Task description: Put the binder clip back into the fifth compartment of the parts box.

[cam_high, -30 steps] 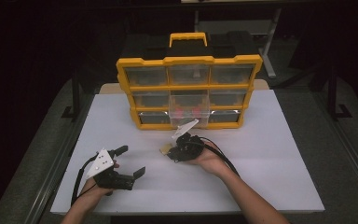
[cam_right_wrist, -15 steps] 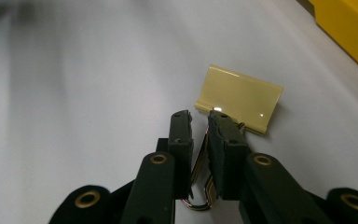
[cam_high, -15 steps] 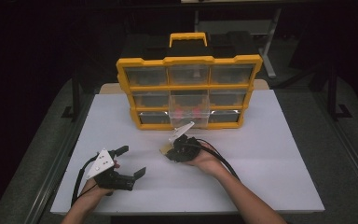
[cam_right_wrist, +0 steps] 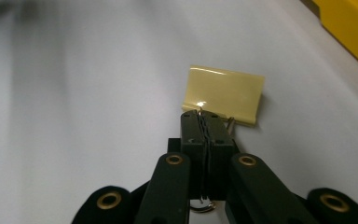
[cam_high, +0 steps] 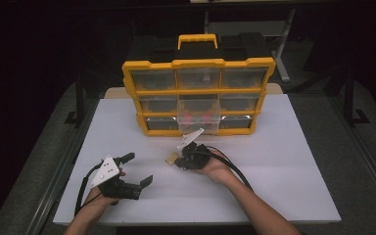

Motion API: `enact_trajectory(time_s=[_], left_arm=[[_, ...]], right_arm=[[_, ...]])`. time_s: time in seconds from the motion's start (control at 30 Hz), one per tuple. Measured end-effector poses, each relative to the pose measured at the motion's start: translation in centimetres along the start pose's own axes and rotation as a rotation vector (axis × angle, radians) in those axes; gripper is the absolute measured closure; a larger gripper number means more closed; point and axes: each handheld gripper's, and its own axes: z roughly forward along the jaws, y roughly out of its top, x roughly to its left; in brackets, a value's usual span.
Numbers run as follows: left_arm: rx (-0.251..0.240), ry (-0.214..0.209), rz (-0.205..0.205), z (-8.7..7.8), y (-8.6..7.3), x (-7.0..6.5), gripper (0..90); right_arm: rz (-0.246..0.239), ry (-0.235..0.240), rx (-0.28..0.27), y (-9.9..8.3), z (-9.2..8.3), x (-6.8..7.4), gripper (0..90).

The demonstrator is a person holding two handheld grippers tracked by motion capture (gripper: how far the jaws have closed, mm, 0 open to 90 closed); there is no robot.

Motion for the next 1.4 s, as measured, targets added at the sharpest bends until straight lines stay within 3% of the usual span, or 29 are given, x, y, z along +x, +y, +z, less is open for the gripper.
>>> enact_trajectory(time_s=[0.13, 0.5, 0.7, 0.73, 0.8, 0.93, 1.23, 1.4], left_arm=[[-0.001, 0.002, 0.001, -0.1, 0.0, 0.0, 0.0], [-0.004, 0.004, 0.001, -0.1, 0.1, 0.1, 0.0], [-0.004, 0.005, -0.006, -0.1, 0.1, 0.1, 0.0], [-0.004, 0.005, -0.006, -0.1, 0.1, 0.1, 0.0], [-0.003, 0.005, -0.005, -0.1, 0.1, 0.1, 0.0], [0.000, 0.003, 0.006, -0.1, 0.1, 0.1, 0.0], [0.000, 0.003, 0.002, -0.1, 0.0, 0.2, 0.0], [0.001, 0.003, 0.002, -0.1, 0.0, 0.1, 0.0]], right_arm=[[-0.036, 0.006, 0.006, -0.1, -0.1, 0.1, 88.6], [-0.048, 0.045, 0.044, -0.9, -1.0, 1.3, 87.8], [-0.028, 0.050, -0.005, -0.4, -1.7, 1.2, 62.1], [-0.028, 0.050, -0.005, -0.4, -1.7, 1.2, 62.1], [-0.006, 0.038, -0.015, 0.1, -1.6, 1.0, 48.4], [-0.007, 0.031, 0.003, 0.7, -1.1, 0.8, 39.8], [-0.005, 0.027, 0.030, 1.7, 0.8, 1.0, 36.5], [-0.046, -0.003, 0.041, 1.7, 1.4, 1.3, 39.5]])
